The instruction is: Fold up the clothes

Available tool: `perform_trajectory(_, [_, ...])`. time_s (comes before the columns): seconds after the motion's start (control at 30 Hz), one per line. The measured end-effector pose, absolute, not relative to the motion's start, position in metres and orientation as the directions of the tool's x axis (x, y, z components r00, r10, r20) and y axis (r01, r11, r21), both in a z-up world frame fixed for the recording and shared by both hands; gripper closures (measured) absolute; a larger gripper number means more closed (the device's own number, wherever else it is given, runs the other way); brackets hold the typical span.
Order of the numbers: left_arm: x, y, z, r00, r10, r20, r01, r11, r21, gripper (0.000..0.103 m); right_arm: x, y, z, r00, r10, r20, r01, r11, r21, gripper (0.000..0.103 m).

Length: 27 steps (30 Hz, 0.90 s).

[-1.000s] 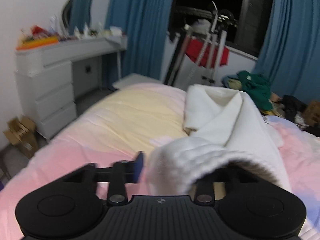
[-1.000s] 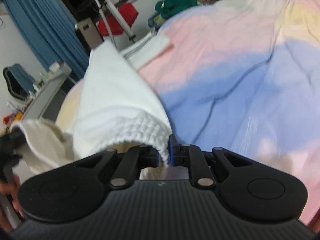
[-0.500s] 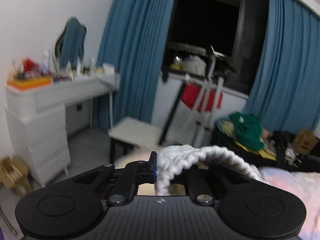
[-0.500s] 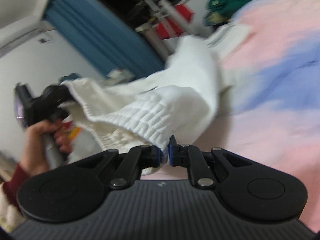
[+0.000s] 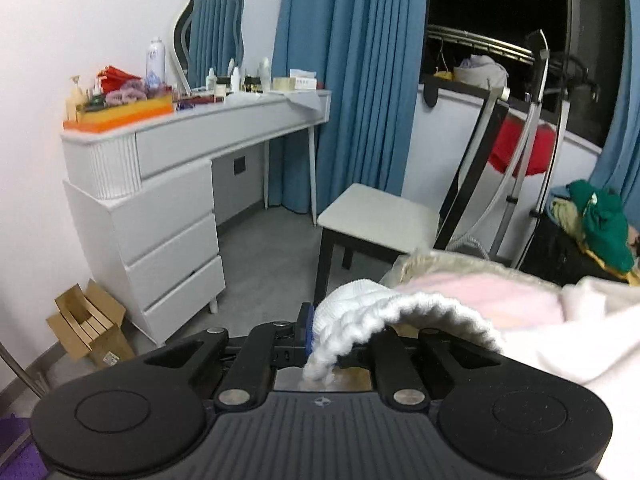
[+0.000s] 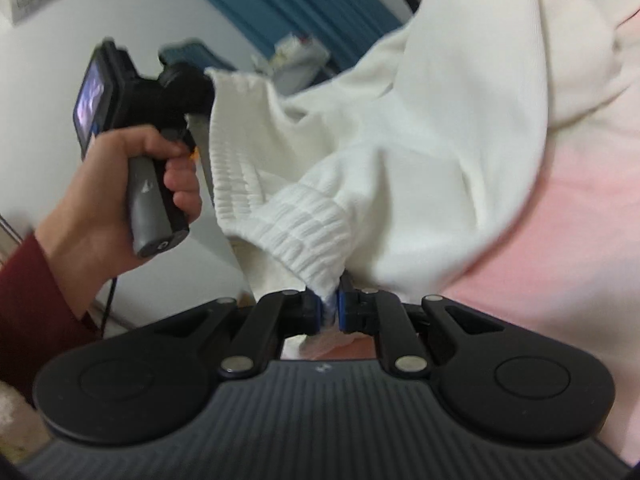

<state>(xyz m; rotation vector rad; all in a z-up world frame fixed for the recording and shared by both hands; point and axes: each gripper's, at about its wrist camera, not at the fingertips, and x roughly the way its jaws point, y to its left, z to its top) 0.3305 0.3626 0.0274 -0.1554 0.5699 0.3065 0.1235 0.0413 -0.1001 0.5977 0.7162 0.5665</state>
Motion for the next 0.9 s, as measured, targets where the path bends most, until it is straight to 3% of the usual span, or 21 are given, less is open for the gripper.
perform_trajectory(0.1, [0.322, 0.368, 0.010, 0.801, 0.241, -0.548, -0.329, 0.942, -0.066, 0.081, 0.125, 0.044, -0.102, 0.615, 0.656, -0.438, -0.308, 0.711, 0.632, 0.090])
perform_trajectory(0.17, [0.311, 0.371, 0.009, 0.809, 0.245, -0.534, -0.335, 0.939, -0.076, 0.058, 0.125, 0.041, -0.100, 0.610, 0.666, -0.429, -0.328, 0.705, 0.628, 0.087])
perform_trajectory(0.2, [0.305, 0.373, 0.010, 0.810, 0.249, -0.530, -0.341, 0.937, -0.081, 0.051, 0.128, 0.037, -0.100, 0.604, 0.675, -0.424, -0.336, 0.698, 0.632, 0.082])
perform_trajectory(0.23, [0.299, 0.375, 0.011, 0.812, 0.253, -0.526, -0.346, 0.934, -0.085, 0.038, 0.126, 0.035, -0.099, 0.590, 0.692, -0.416, -0.348, 0.683, 0.642, 0.076])
perform_trajectory(0.3, [0.273, 0.374, 0.017, 0.807, 0.250, -0.535, -0.366, 0.923, -0.121, 0.021, 0.123, 0.033, -0.097, 0.563, 0.724, -0.399, -0.370, 0.652, 0.662, 0.040])
perform_trajectory(0.33, [0.262, 0.378, 0.020, 0.809, 0.241, -0.536, -0.370, 0.918, -0.145, 0.015, 0.118, 0.034, -0.096, 0.556, 0.736, -0.387, -0.373, 0.637, 0.675, 0.030])
perform_trajectory(0.37, [0.250, 0.382, 0.024, 0.811, 0.232, -0.537, -0.373, 0.912, -0.169, 0.014, 0.111, 0.034, -0.094, 0.561, 0.739, -0.373, -0.381, 0.631, 0.676, 0.019])
perform_trajectory(0.4, [0.238, 0.383, 0.031, 0.810, 0.237, -0.536, -0.384, 0.906, -0.179, 0.014, 0.103, 0.032, -0.088, 0.570, 0.734, -0.369, -0.396, 0.639, 0.659, 0.019])
perform_trajectory(0.53, [0.186, 0.370, 0.057, 0.844, 0.212, -0.493, -0.349, 0.915, -0.203, 0.006, 0.081, 0.019, -0.069, 0.601, 0.707, -0.374, -0.432, 0.680, 0.592, 0.019])
perform_trajectory(0.9, [0.082, 0.219, 0.073, 0.918, 0.051, -0.394, -0.127, 0.977, -0.169, 0.002, 0.037, -0.087, 0.003, 0.773, 0.540, -0.334, -0.422, 0.830, 0.364, 0.020])
